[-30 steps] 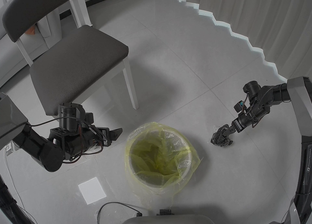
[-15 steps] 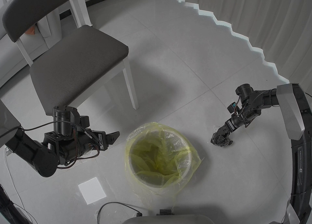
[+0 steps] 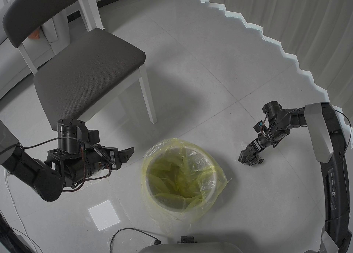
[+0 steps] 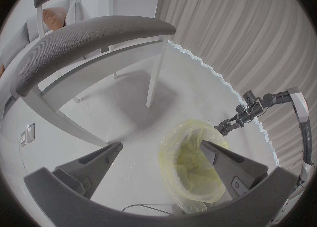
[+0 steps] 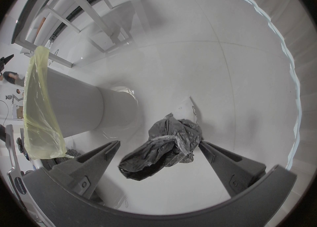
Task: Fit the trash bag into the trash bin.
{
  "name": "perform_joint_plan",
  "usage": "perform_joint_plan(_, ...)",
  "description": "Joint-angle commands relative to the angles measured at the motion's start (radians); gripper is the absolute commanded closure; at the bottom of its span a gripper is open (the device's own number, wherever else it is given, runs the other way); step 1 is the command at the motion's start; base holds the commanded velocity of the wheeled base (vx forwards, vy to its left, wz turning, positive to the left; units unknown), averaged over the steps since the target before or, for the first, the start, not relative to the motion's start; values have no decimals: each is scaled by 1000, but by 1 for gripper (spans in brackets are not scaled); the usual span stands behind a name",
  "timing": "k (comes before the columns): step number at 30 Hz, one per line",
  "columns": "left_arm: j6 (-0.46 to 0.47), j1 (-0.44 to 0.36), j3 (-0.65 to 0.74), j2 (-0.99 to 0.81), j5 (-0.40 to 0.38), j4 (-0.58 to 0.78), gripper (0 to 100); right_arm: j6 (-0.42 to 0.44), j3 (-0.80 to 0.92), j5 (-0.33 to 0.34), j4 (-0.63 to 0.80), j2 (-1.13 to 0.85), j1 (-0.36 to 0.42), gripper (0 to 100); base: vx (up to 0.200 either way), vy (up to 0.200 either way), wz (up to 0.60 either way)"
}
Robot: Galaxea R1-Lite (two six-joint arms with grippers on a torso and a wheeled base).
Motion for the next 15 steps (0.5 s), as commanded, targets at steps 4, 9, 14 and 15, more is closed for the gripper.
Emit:
perform_joint_plan(4, 1, -4, 2, -18, 6, 0, 0, 0, -1, 1, 0, 53, -8, 0, 0, 0, 0)
perform_joint_plan(9, 1, -3, 4, -23, 6, 0, 0, 7, -1, 1, -1, 79, 1, 0, 0, 0, 0)
perform_joint_plan(14, 1, -3, 15, -23, 8, -3, 0, 9, -1, 1, -23, 79, 6, 100, 0, 0, 0)
perform_joint_plan(15, 1, -3, 18, -23, 6, -5, 0, 9, -1, 1, -29, 77, 6, 100, 0, 0, 0)
